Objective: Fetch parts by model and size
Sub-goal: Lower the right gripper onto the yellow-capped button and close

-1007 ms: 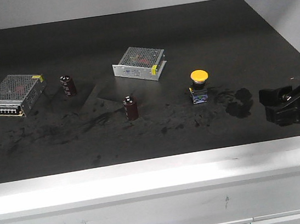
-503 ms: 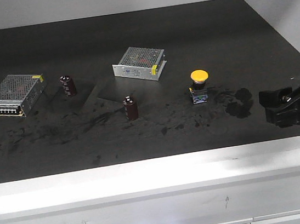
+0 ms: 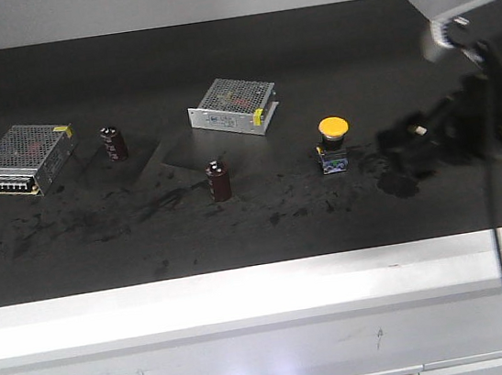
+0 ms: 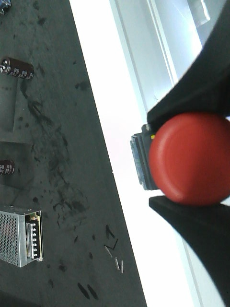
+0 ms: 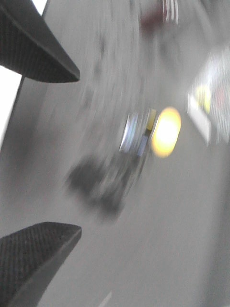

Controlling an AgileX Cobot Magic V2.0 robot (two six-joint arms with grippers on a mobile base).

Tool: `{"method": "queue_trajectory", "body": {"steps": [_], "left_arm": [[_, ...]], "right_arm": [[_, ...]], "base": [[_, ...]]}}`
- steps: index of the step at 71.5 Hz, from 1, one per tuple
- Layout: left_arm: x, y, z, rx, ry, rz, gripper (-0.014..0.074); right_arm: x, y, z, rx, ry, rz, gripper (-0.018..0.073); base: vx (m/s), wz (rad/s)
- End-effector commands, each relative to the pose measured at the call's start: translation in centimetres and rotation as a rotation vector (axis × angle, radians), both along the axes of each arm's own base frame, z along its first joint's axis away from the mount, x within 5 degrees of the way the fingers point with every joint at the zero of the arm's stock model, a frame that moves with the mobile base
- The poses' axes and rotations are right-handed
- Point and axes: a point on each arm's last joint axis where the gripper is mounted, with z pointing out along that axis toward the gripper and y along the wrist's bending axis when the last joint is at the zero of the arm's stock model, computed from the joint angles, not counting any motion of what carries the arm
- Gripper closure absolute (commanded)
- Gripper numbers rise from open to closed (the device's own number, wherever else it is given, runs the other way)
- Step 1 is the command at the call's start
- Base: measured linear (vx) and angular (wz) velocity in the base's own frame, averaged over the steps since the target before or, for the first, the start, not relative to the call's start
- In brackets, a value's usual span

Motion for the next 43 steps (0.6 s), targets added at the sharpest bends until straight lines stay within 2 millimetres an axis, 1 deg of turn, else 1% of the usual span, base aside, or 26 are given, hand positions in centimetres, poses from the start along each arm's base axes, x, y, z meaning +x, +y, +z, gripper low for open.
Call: {"method": "queue_trajectory", "body": {"steps": [1, 3, 5, 7, 10, 11, 13, 14, 16, 17, 23, 24, 25, 28, 29, 30, 32, 34, 40, 41, 43], "left_arm": [[0.3, -0.1, 1.1, -0.021, -0.080, -0.006, 0.0602], [0.3, -0.1, 1.1, -0.021, -0.080, -0.006, 0.0602], [0.3, -0.1, 1.1, -0.021, -0.080, -0.006, 0.0602], [0.3, -0.1, 1.1, -0.021, -0.080, -0.006, 0.0602], [0.3, -0.1, 1.1, -0.021, -0.080, -0.006, 0.0602], [0.3, -0.1, 1.1, -0.021, -0.080, -0.006, 0.0602], [0.3, -0.1, 1.1, -0.021, -0.080, -0.006, 0.0602], [0.3, -0.1, 1.1, -0.021, -0.080, -0.006, 0.0602], [0.3, -0.1, 1.1, -0.021, -0.080, -0.006, 0.0602], [0.3, -0.1, 1.1, -0.021, -0.080, -0.006, 0.0602], [0.3, -0.1, 1.1, -0.021, -0.080, -0.006, 0.0602], [0.3, -0.1, 1.1, -0.021, -0.080, -0.006, 0.0602], [0.3, -0.1, 1.1, -0.021, -0.080, -0.006, 0.0602], [0.3, -0.1, 1.1, -0.021, -0.080, -0.006, 0.0602], [0.3, -0.1, 1.1, -0.021, -0.080, -0.006, 0.0602], [0.3, -0.1, 1.1, -0.021, -0.080, -0.006, 0.0602], [0.3, -0.1, 1.1, -0.021, -0.080, -0.006, 0.0602], [0.3, -0.1, 1.1, -0.021, -0.080, -0.006, 0.0602], [0.3, -0.1, 1.1, -0.021, -0.080, -0.006, 0.0602], [0.3, -0.1, 1.1, -0.021, -0.080, -0.006, 0.0602], [0.3, -0.1, 1.1, -0.021, -0.080, -0.006, 0.0602]], "right_arm": [[2.1, 1.7, 2.7, 0.054, -0.054, 0.014, -0.0011], [2.8, 2.1, 3.4, 0.078, -0.051, 0.001, -0.0011], [3.5, 2.3, 3.4, 0.093, -0.024, -0.016, -0.0011], [4.0, 2.5, 4.0, 0.107, -0.022, -0.028, -0.0011], [5.2, 2.9, 4.3, 0.116, 0.017, -0.050, -0.0011], [5.4, 2.9, 4.7, 0.119, 0.009, -0.051, -0.0011], [6.3, 3.2, 4.8, 0.111, 0.032, -0.058, -0.0011], [6.4, 3.3, 4.8, 0.107, 0.044, -0.060, -0.0011], [7.1, 3.5, 5.6, 0.103, 0.048, -0.063, -0.0011], [7.6, 3.7, 5.5, 0.097, 0.063, -0.064, -0.0011], [9.3, 4.3, 6.2, 0.077, 0.115, -0.071, -0.0011], [9.4, 4.3, 6.7, 0.080, 0.107, -0.071, -0.0011], [9.9, 4.5, 6.5, 0.073, 0.121, -0.071, -0.0011], [10.6, 4.7, 6.6, 0.059, 0.149, -0.074, -0.0011], [10.9, 4.8, 7.1, 0.061, 0.147, -0.074, -0.0011], [11.4, 5.0, 6.8, 0.052, 0.161, -0.076, -0.0011], [11.8, 5.1, 6.8, 0.042, 0.181, -0.079, -0.0011], [12.4, 5.0, 7.1, 0.037, 0.186, -0.088, -0.0011], [14.1, 4.7, 6.2, 0.019, 0.254, -0.113, -0.0011], [14.3, 4.6, 6.4, 0.022, 0.253, -0.118, -0.0011], [15.0, 4.3, 5.8, 0.020, 0.280, -0.130, -0.0011]], "base": [[0.00, 0.00], [0.00, 0.00], [0.00, 0.00], [0.00, 0.00], [0.00, 0.00], [0.00, 0.00], [0.00, 0.00], [0.00, 0.00], [0.00, 0.00], [0.00, 0.00], [0.00, 0.00], [0.00, 0.00], [0.00, 0.00], [0.00, 0.00], [0.00, 0.00], [0.00, 0.00], [0.00, 0.00], [0.00, 0.00], [0.00, 0.00], [0.00, 0.00], [0.00, 0.00]]}}
